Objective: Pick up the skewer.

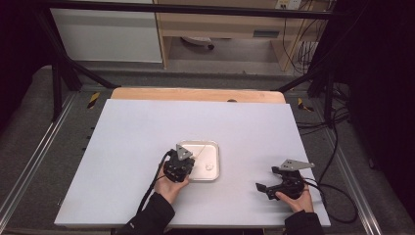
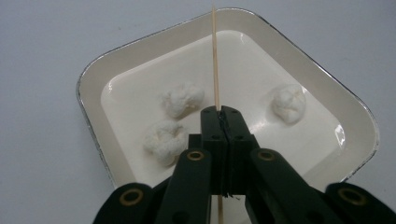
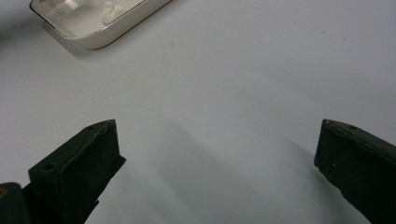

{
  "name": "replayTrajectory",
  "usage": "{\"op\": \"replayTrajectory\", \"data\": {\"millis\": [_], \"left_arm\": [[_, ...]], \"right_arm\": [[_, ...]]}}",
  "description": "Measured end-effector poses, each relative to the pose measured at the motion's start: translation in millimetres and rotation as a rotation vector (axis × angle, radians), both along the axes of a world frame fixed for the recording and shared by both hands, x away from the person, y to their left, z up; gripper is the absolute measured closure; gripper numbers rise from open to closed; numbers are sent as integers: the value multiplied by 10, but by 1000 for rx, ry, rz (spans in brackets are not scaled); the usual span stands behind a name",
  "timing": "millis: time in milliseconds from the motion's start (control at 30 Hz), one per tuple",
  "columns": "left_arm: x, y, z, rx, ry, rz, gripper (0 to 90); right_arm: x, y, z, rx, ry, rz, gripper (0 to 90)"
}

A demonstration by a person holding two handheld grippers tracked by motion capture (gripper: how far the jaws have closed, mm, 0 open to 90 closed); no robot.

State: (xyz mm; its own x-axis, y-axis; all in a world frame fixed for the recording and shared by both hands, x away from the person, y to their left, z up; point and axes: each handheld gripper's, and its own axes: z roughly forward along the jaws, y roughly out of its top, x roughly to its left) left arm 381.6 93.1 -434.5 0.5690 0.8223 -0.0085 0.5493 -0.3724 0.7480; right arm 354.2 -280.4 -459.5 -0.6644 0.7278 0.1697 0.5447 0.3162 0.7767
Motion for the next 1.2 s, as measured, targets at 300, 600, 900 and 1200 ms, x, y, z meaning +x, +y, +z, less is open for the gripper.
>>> {"op": "replayTrajectory", "data": {"millis": [300, 600, 900, 1200], "left_arm": [[-60, 110, 65, -6, -17, -68, 888], [-130, 251, 125, -11, -25, -143, 888], [-152, 359, 167, -4, -9, -237, 888], [-158, 366, 230, 17, 9, -292, 888]], "right_arm": [[2, 0, -4, -4, -1, -1, 8], [0, 1, -3, -7, 1, 0, 8], [-5, 86, 43, -48, -22, 10, 7], [-45, 295, 200, -141, -122, 65, 8]]}}
